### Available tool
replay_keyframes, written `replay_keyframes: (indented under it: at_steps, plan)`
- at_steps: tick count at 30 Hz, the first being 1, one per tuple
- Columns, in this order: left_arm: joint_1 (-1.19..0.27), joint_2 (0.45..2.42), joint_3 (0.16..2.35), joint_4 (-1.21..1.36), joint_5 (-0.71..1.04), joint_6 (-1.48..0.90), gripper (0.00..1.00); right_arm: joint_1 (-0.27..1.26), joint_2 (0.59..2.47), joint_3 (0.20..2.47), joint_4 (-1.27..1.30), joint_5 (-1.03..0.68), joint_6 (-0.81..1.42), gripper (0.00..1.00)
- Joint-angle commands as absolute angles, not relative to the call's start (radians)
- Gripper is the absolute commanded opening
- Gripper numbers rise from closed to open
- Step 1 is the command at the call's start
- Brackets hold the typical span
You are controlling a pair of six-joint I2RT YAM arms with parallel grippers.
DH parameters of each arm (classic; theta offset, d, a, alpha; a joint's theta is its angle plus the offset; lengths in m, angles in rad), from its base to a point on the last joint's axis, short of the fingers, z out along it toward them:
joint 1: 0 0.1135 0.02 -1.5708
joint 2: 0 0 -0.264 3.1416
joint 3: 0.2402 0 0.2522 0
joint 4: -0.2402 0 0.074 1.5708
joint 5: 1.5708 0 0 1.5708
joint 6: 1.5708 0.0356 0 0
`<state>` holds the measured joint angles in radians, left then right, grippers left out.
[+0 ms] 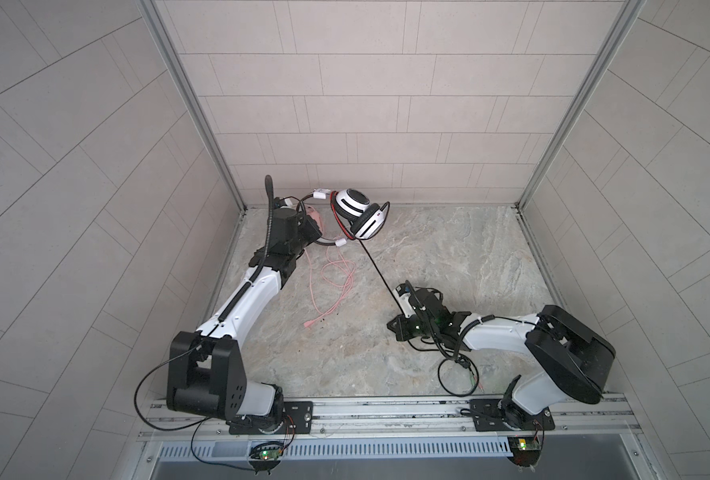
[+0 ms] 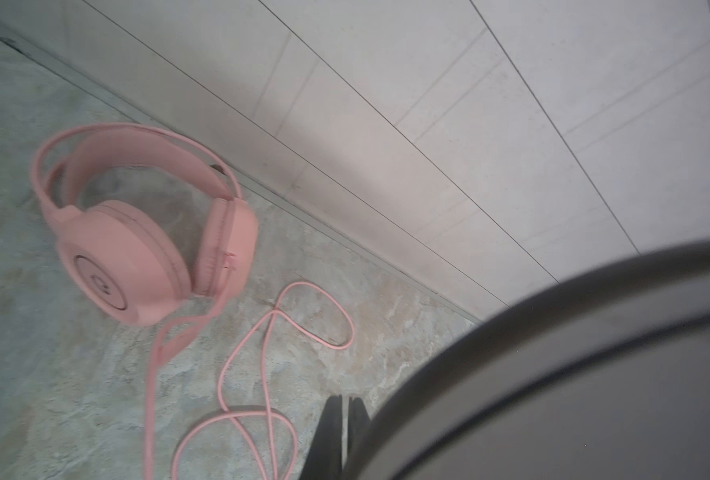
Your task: Wrap the headphones
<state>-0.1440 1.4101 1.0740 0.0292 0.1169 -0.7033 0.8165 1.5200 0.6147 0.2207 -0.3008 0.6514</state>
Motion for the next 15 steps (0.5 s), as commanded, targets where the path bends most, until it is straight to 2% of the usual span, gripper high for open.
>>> replay_keyframes:
  at_steps: [1,11,15]
  plan:
    - [-0.129,1.37,1.093,0.056,0.008,-0.764,0.0,0.883,1.471,0.66,0.034,-0.183,0.612,0.0]
    - [-0.111,1.393,1.123,-0.092,-0.153,-0.785,0.0,1.046,1.308,0.777,-0.28,0.027,0.548,0.0]
    - [-0.111,1.397,1.128,-0.107,-0.172,-0.763,0.0,1.068,1.259,0.845,-0.419,0.121,0.48,0.0]
